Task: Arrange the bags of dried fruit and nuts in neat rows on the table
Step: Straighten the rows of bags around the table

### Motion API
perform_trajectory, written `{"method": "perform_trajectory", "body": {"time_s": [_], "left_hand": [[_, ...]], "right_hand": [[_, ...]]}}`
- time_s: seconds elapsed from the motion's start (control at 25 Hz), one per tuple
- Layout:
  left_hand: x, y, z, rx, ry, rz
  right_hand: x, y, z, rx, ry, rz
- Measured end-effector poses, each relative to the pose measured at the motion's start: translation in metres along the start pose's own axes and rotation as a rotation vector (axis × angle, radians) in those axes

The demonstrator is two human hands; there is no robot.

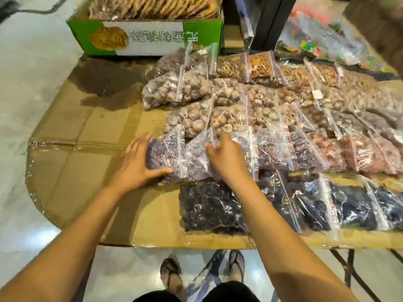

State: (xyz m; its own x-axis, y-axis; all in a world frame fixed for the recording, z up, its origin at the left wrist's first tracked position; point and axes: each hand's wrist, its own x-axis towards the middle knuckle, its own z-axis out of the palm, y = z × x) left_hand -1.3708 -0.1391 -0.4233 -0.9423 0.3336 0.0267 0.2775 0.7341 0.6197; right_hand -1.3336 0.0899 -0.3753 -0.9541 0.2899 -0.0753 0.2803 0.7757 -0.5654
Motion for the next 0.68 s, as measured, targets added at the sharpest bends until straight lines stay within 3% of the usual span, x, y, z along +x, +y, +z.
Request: {"method": "perform_trajectory", "body": {"time_s": [0.08, 0.24, 0.4, 0.52, 0.68], "left_hand": [[0.014, -0.008, -0.002, -0.005, -0.1, 0.026], [0.018, -0.02, -0.002, 0.025, -0.102, 0.131], [0.02, -0.031, -0.01, 0.126, -0.216, 0.268], [0.013, -0.034, -0.01, 0.116, -0.17, 0.328], [0.004, -0.028, 0.0, -0.004, -0.014, 0.221]], "right_hand": [[0.006, 0.001, 0.002, -0.041, 0.045, 0.009], [0.001, 0.006, 0.01, 0.091, 0.122, 0.03], [0.003, 0.01, 0.018, 0.075, 0.16, 0.046], [0.004, 0.011, 0.021, 0.057, 0.181, 0.026], [0.005, 0.011, 0.024, 0.042, 0.212, 0.016]]}}
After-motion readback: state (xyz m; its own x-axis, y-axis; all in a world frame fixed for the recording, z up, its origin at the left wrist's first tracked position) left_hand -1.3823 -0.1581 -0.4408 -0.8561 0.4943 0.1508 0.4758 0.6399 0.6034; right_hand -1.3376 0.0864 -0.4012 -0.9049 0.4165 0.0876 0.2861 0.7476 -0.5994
